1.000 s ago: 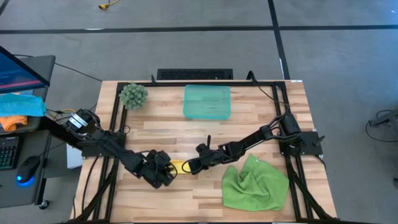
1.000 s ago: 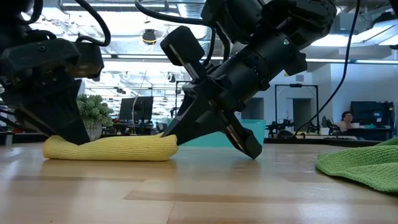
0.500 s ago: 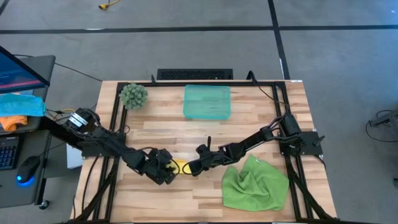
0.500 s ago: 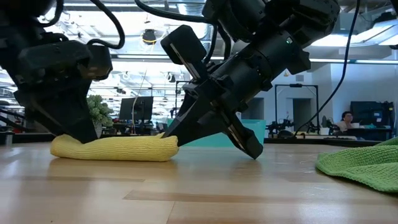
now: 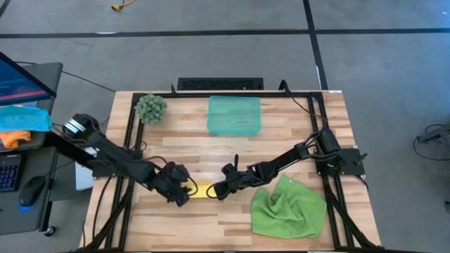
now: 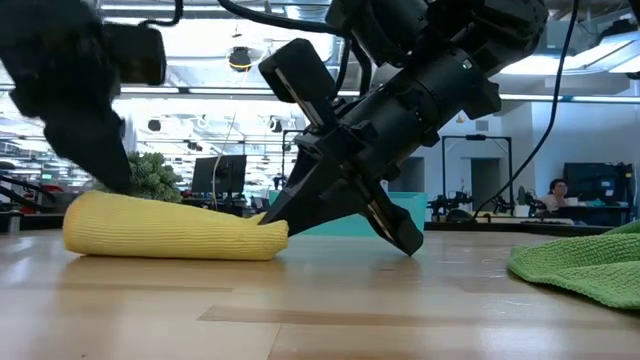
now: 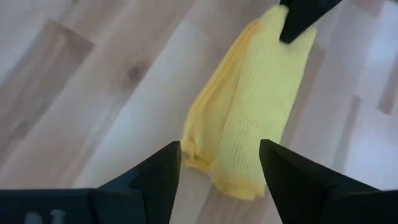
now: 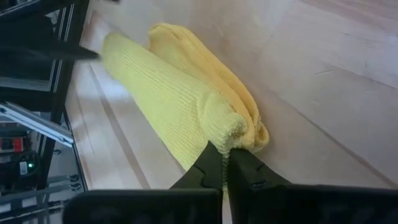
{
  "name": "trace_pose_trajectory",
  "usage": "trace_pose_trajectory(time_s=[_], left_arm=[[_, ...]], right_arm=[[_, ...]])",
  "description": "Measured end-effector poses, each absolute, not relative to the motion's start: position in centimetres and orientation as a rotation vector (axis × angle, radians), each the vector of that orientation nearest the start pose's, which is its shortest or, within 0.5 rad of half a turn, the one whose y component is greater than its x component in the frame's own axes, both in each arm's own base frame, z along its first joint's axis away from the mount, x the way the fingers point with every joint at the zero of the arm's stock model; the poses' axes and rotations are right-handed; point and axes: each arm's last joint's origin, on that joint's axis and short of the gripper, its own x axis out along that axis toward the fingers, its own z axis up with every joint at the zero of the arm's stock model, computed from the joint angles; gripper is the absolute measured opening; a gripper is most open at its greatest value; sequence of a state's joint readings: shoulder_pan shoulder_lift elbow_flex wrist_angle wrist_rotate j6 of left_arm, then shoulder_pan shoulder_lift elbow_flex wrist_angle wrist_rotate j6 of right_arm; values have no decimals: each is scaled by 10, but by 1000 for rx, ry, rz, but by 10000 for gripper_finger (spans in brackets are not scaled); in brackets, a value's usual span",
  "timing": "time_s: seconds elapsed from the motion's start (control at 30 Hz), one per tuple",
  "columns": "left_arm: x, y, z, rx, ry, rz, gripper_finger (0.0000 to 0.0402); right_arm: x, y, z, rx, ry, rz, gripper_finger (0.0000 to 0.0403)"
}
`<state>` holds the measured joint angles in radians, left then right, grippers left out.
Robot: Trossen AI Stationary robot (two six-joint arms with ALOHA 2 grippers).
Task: Roll microfiber towels into tight, uniform cylinder then place into a basket
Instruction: Put the yellow microfiber cloth into the green bin
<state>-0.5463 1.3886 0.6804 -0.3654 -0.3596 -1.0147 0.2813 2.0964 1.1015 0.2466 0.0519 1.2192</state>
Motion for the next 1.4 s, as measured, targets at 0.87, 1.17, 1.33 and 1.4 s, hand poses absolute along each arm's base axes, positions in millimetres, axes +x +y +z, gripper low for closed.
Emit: trace_pose_trajectory(time_s=[0.87,1.17,1.33,1.4], left_arm=[[176,-144,142,-760,607,402,212],[188,-148,117,-742,640,434,212],[190,-146,107,-747,657,473,212],[191,-147,104,-752,654,484,212]], right_arm=[[391,115,93,979,754,-250,21],[391,113,93,978,753,-251,18],[391,113,93,977,753,-250,20],[391,113,93,976,753,-250,18]])
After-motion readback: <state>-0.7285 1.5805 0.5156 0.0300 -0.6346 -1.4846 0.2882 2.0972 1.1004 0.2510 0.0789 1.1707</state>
